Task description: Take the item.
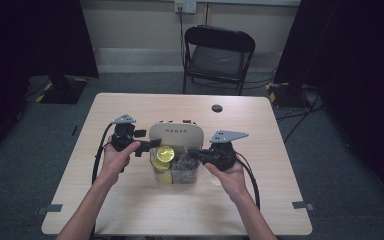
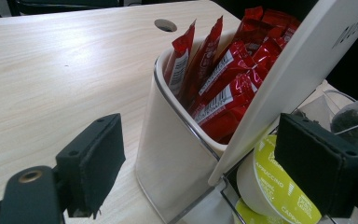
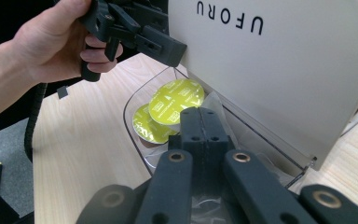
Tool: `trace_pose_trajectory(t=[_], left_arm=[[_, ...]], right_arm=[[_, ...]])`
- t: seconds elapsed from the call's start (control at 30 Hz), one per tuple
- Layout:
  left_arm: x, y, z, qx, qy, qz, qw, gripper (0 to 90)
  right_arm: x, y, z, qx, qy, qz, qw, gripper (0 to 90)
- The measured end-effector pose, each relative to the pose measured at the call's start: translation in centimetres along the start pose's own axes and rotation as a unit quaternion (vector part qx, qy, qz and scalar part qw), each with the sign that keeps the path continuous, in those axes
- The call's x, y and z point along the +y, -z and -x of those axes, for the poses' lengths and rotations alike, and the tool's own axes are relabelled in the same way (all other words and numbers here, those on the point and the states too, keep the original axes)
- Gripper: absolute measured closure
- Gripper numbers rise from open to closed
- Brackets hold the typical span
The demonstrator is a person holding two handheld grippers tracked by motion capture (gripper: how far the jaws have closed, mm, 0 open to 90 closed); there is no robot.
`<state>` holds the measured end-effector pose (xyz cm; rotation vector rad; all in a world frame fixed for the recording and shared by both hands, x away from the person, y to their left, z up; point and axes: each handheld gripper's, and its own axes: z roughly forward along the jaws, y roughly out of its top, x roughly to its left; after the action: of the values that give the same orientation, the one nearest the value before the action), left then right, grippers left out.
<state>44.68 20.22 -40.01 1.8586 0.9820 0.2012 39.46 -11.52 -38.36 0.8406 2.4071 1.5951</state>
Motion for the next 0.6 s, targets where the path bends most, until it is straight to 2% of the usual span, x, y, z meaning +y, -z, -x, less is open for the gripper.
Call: trace_pose_trajectory(t=[0.6], left_arm=[[0.0, 0.0, 0.0, 0.001, 0.001, -0.001, 1.0000, 15.5]], right_arm=[[0.5, 1.9, -0.4, -0.002, 0.005, 0.019, 0.9998, 90.0]])
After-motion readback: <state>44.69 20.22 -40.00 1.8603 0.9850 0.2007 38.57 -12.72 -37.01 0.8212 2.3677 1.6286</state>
